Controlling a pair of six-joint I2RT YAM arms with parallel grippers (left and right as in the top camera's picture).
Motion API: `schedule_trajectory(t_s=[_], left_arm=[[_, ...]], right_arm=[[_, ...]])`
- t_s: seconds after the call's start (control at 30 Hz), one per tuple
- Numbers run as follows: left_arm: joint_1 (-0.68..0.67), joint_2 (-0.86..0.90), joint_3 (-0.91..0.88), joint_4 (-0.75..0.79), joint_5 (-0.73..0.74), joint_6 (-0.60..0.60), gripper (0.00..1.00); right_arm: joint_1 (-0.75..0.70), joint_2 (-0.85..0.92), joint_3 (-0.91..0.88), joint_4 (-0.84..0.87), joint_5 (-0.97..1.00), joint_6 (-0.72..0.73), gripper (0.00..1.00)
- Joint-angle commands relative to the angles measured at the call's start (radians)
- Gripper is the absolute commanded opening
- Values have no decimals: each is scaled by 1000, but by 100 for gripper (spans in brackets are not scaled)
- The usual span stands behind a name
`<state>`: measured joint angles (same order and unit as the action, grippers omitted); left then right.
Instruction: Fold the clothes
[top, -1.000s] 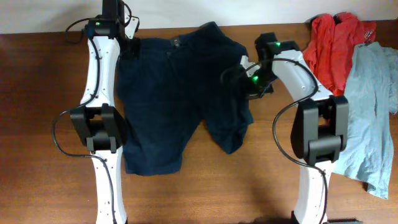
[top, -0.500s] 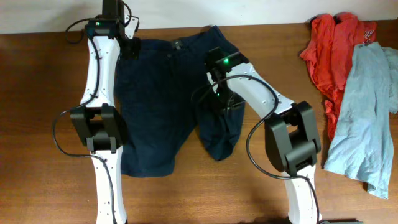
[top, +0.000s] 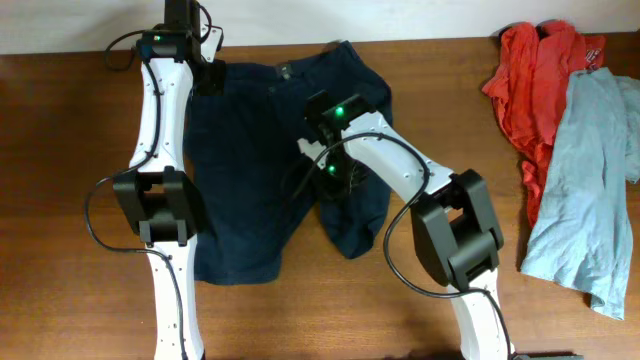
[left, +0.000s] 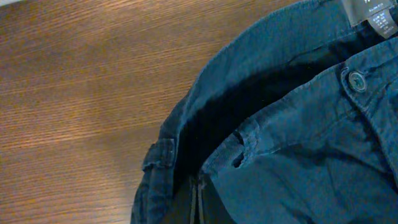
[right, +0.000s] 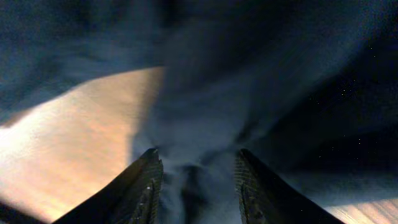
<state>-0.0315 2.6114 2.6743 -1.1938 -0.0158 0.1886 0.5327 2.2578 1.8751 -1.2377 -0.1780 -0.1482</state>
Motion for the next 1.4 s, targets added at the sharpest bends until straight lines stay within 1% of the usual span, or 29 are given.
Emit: schedule_trajectory(t_s=[0.0,0.2,0.33,0.37,0.4,0.5,0.6,0.7,0.83,0.97,1.37], left_arm=[[1,10,18,-5,-6,-17,0],[1,10,18,-5,-6,-17,0],[1,10,18,-5,-6,-17,0],[1,10,18,-5,-6,-17,0],[1,10,18,-6,-6,-17,0],[1,10,18,-12,-7,-16,0],[1,10,18,-16,-7,-16,0],[1,10,18,-15,-7,-16,0],[1,10,18,-15,-7,-16,0],[1,10,18,-15,-7,-16,0],[1,10,18,-16,-7,-16,0]], right_arm=[[4,-31,10,-6,-141,-89,43],[-4,-38,66,-16,-151,-77,43],[-55,-69,125,-22,-148,23,44],[-85,-85,142,-22,-148,85,44],[-98,-93,146,-23,-148,109,44],[-189,-130,151,-25,-152,248,45],[-285,-137,149,-56,-156,315,45],[-365,-136,98,-90,-178,310,45],[-402,-136,10,-77,-194,285,45],[-401,-136,-80,4,-274,241,45],[-387,-135,-301,282,-355,261,43]])
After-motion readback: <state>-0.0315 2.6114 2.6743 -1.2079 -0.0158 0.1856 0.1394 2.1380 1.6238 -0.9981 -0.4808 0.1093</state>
